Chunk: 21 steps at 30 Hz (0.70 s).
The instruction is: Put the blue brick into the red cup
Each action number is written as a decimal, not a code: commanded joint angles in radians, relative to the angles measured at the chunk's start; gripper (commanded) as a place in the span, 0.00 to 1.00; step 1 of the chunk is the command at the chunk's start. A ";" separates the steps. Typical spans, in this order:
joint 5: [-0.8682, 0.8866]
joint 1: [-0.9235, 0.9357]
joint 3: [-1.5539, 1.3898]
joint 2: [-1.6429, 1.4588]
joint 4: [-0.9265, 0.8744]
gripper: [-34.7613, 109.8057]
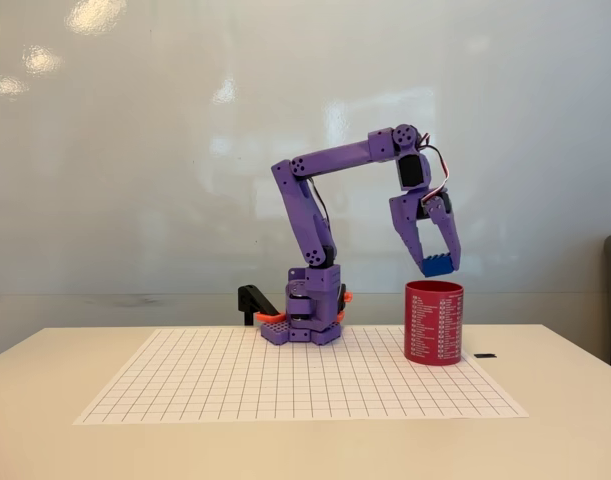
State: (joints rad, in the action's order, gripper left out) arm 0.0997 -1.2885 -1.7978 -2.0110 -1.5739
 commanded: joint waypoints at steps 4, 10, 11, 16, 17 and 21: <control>0.084 0.025 -0.011 -0.063 -0.009 0.62; 0.081 0.032 -0.003 -0.063 -0.012 0.62; 0.081 0.034 -0.003 -0.063 -0.012 0.62; 0.018 0.038 0.003 -0.066 -0.008 0.27; 0.028 0.048 0.014 -0.060 -0.012 0.24; 0.038 0.077 0.017 -0.055 -0.018 0.24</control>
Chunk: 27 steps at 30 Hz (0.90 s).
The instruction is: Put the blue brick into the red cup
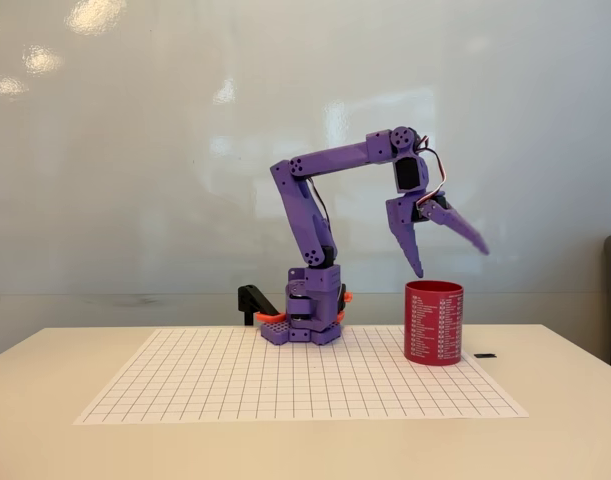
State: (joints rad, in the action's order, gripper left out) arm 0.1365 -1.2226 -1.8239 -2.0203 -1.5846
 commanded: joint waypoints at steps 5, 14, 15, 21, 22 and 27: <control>-0.084 0.173 0.127 0.057 -0.005 0.24; -0.149 0.684 0.621 0.673 0.040 0.24; -0.107 0.744 0.709 0.732 0.034 0.24; -0.002 1.017 0.865 0.727 0.021 0.24; -0.002 1.052 0.867 0.689 0.023 0.24; -0.055 1.170 0.827 0.430 0.020 0.24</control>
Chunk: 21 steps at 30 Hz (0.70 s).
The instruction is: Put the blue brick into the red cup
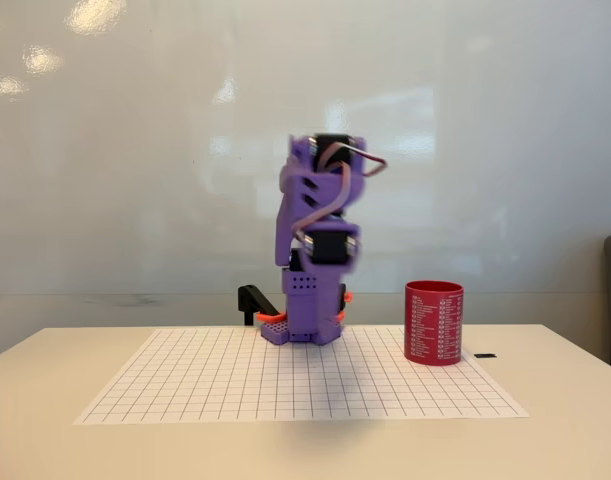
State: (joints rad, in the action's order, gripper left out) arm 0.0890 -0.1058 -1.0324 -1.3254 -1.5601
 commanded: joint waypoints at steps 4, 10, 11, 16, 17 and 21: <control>-0.032 0.112 -0.064 -0.508 0.003 0.24; -0.103 0.195 -0.495 -0.968 0.120 0.24; -0.104 0.199 -0.565 -1.039 0.133 0.24; -0.075 0.186 -0.888 -1.454 0.219 0.24; -0.067 0.176 -0.948 -1.552 0.236 0.24; -0.044 0.091 -1.175 -1.862 0.287 0.24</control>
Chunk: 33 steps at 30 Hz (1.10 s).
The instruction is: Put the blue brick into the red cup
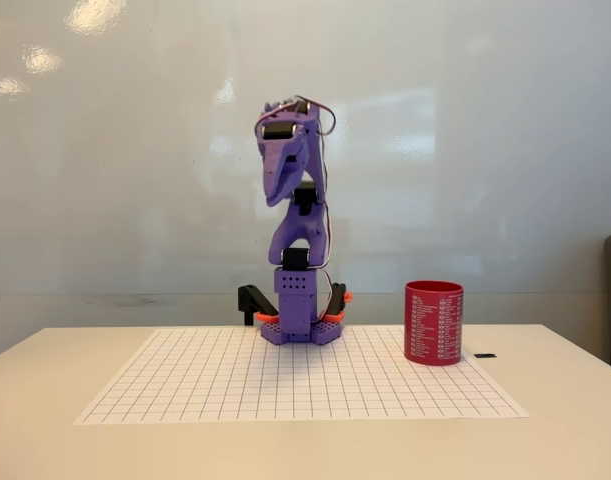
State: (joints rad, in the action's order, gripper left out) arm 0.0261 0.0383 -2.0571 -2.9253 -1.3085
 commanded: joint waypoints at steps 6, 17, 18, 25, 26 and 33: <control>0.014 -0.184 -0.368 -0.360 -0.006 0.24; 0.061 -0.314 -0.802 -0.379 0.229 0.24; 0.057 -0.318 -0.842 -0.379 0.224 0.24; 0.091 -0.322 -0.966 -0.380 0.100 0.24; 0.091 -0.322 -0.966 -0.380 0.100 0.24; 0.094 -0.321 -0.966 -0.380 0.100 0.24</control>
State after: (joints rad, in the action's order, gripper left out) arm 0.1012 -0.2700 -3.0327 -3.2981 -1.2026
